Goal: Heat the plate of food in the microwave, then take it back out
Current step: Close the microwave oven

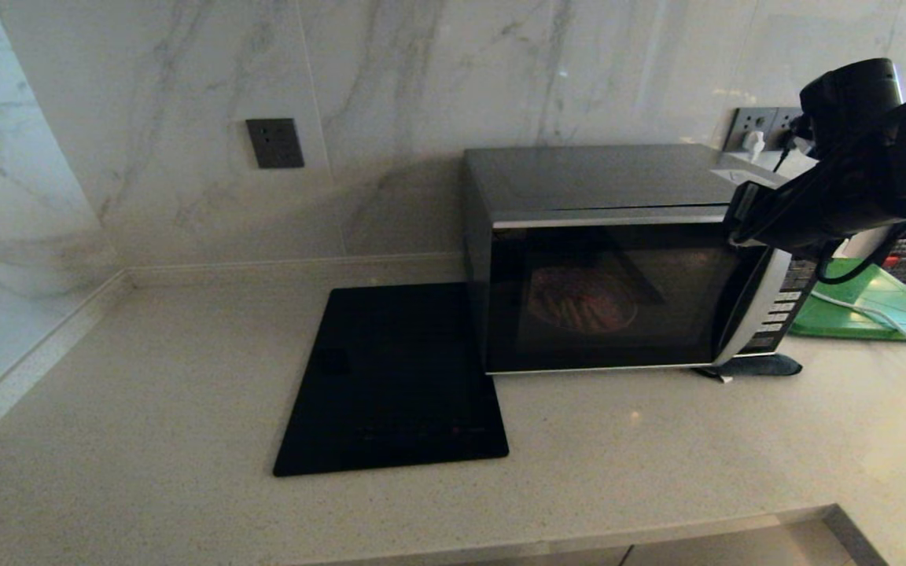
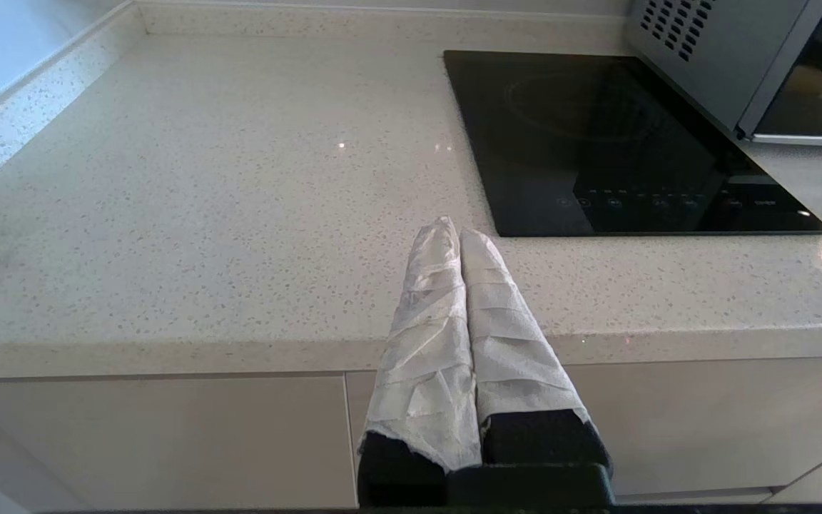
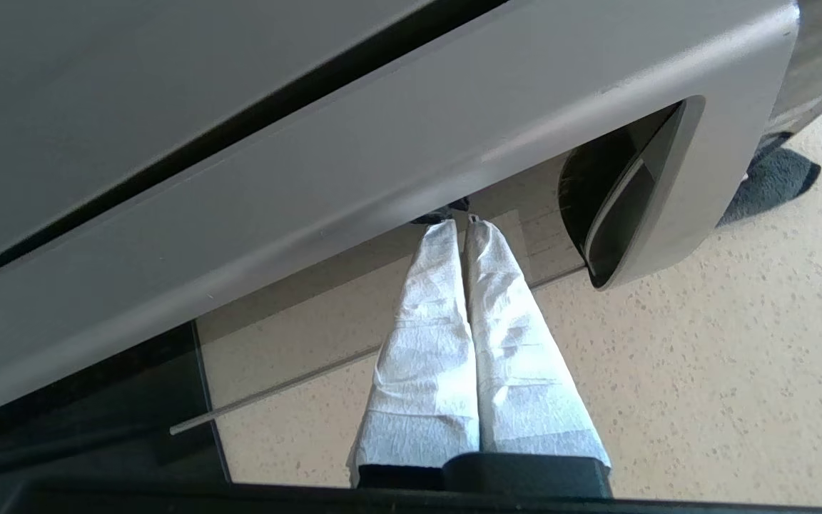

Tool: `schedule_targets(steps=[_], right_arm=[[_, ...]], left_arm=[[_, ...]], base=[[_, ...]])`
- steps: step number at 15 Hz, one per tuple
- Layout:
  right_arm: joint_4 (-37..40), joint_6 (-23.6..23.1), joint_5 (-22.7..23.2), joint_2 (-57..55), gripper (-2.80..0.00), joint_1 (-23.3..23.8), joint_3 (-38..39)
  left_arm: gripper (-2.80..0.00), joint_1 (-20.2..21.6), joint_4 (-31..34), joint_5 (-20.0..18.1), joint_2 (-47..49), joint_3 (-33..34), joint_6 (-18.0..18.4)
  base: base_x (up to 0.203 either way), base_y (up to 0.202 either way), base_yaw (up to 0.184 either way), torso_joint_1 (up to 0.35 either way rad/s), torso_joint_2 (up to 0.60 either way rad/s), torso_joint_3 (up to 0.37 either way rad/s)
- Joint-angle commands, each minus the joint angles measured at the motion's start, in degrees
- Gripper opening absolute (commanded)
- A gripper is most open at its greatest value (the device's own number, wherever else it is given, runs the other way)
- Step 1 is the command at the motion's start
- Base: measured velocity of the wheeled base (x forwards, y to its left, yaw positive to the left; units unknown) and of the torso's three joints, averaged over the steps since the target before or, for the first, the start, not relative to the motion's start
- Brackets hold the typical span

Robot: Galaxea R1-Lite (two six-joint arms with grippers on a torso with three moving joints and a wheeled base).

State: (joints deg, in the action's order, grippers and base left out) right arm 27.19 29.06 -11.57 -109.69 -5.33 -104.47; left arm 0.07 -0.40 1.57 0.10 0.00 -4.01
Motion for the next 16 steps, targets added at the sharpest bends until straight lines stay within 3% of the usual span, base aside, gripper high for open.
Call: schedule_targets(steps=[1,8,13,16], right_arm=[[-0.1,0.2,0.0,-0.8,-2.80,0.1,-0.9],[0.0,0.4,0.1,-0.5,-2.80,0.1,-0.6],[0.1,0.0,0.5,7.9,-2.80,0.1,5.7],[0.1,-2.5,0.6,16.4,-2.80,0.1,12.2]], left_arm=[[-2.80,0.0,0.0,0.1,0.0,0.0,0.0],[-2.80,0.0,0.0,0.1,0.0,0.0,0.0],[-2.80,0.0,0.0,0.0,0.0,0.0,0.0],[-2.80,0.0,0.0,0.0,0.0,0.0,0.0]], base=[[0.000,0.000,0.000,0.000,0.00,0.000],[0.000,0.000,0.000,0.000,0.00,0.004],[0.000,0.000,0.000,0.000,0.00,0.000],[0.000,0.000,0.000,0.000,0.00,0.000]])
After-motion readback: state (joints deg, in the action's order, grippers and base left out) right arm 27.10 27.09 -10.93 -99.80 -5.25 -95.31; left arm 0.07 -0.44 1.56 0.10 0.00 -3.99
